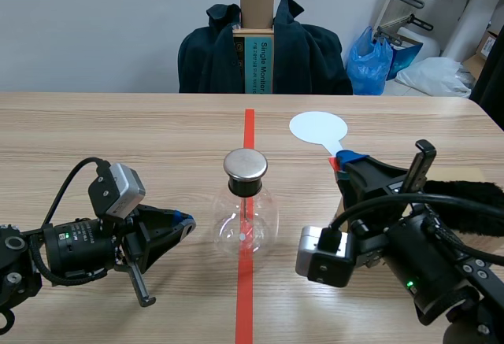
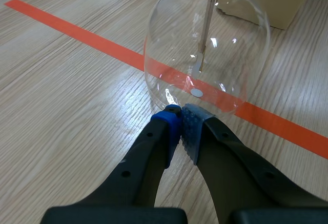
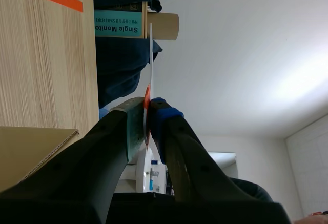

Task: Do the electroscope experiment.
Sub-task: 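Move the plate toward and away from the electroscope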

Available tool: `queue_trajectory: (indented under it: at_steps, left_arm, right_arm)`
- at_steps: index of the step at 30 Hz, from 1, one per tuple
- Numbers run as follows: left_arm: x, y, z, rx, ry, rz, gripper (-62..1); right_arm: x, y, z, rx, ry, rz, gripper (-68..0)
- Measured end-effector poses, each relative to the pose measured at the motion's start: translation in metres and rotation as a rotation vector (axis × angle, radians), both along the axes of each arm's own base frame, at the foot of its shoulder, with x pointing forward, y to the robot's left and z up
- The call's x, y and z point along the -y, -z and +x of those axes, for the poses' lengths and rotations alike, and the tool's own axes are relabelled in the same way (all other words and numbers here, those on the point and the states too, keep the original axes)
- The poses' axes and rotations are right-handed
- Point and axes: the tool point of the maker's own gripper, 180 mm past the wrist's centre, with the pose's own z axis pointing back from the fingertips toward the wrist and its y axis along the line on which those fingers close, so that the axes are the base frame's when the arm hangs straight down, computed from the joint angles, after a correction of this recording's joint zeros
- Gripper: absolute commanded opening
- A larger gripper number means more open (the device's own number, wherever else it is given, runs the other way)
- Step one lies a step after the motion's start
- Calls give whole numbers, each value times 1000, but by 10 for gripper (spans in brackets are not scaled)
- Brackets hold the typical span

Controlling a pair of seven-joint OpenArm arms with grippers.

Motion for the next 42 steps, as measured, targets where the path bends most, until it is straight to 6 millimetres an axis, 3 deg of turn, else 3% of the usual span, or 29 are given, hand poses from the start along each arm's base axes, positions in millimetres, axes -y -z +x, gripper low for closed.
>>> queue_trajectory:
  at_steps: [19,30,42]
  left_arm:
    - [0,0,0,0,0,0,-590]
    - [0,0,0,0,0,0,-590]
    - [0,0,0,0,0,0,-590]
  right_arm:
    - [-48,2,-35,-7,-334,-9,-667]
    - [-56,2,-44,-8,-397,-10,-667]
    - [-51,2,-38,-7,-357,-9,-667]
